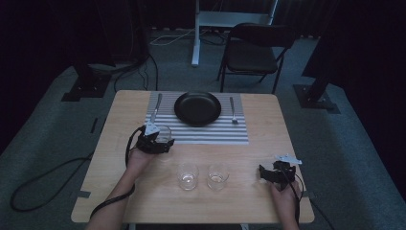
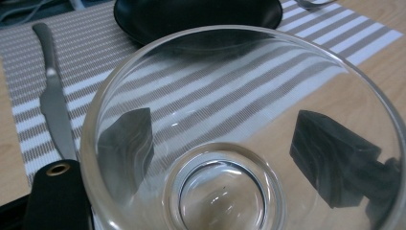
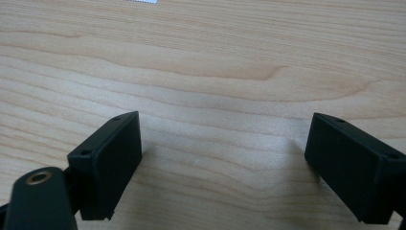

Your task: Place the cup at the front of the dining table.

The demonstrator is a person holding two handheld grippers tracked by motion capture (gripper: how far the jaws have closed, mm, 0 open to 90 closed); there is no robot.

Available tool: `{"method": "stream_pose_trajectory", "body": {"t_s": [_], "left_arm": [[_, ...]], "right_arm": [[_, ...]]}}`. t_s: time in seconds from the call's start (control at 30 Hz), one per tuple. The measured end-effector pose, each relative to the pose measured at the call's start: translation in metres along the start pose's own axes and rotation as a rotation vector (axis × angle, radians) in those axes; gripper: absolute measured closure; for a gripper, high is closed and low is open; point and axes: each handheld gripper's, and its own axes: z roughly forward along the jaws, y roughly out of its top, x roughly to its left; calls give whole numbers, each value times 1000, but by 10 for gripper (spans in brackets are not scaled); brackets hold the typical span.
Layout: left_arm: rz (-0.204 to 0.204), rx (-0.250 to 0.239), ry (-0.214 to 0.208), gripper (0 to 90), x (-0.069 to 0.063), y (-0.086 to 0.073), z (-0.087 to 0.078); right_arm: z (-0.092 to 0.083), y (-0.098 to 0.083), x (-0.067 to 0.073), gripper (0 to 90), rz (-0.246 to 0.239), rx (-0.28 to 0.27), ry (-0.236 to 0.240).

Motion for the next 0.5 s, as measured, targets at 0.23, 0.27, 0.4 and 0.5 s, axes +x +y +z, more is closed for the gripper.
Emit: {"method": "stream_pose_trajectory", "body": {"t_s": [0.23, 0.27, 0.4, 0.5], "left_arm": [[-39, -6, 16, 205, 10, 10, 11], [-43, -4, 25, 205, 12, 11, 13], [-51, 8, 42, 205, 17, 16, 24], [-65, 13, 46, 205, 19, 22, 31]], "right_arm": [[0, 0, 0, 119, 0, 0, 0], [0, 0, 0, 122, 0, -1, 0], [0, 0, 0, 122, 0, -1, 0], [0, 0, 0, 122, 0, -1, 0]]}}
